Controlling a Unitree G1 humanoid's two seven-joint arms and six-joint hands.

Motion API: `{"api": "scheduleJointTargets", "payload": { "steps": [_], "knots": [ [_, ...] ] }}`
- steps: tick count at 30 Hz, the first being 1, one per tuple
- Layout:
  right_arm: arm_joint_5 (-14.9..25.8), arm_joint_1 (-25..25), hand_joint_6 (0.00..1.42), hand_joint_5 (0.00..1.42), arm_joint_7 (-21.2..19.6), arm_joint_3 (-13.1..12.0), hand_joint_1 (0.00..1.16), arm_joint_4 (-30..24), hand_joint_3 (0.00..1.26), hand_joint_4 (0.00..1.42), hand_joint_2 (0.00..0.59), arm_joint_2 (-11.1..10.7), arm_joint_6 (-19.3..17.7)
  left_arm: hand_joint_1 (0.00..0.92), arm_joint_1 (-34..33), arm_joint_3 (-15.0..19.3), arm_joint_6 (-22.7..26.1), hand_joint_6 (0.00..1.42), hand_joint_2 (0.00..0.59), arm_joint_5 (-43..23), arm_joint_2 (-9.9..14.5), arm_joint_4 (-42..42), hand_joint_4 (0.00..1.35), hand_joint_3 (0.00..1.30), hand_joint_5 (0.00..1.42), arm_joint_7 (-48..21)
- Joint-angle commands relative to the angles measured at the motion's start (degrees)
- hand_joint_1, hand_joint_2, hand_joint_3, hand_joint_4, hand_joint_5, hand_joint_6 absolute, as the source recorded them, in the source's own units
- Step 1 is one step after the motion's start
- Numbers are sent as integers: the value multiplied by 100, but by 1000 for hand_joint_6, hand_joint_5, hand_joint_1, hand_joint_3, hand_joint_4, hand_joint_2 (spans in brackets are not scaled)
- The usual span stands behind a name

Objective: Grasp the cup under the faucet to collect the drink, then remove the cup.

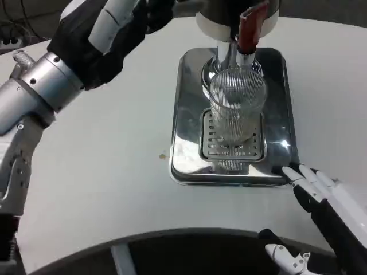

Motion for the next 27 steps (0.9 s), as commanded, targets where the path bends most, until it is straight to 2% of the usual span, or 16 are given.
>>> {"api": "scheduleJointTargets", "payload": {
  "steps": [1,11,20,27],
  "knots": [
    [40,134,0,0,-73,19,446,-121,83,0,396,-17,-57,0,-216,-51,169,155,128,167,-150,288,36,107,181,-131],
    [138,319,0,0,-207,-26,446,-175,83,0,396,-17,-76,0,-628,-333,259,144,128,576,-406,806,35,107,180,-533],
    [293,439,0,0,-283,-132,446,-171,83,0,396,-93,-85,0,-900,-342,57,140,128,903,-586,1122,86,146,206,-558],
    [385,467,0,0,-339,-191,446,-167,83,0,396,-159,-61,0,-1211,-502,-134,154,128,1140,-727,1497,108,176,219,-702]
  ]
}}
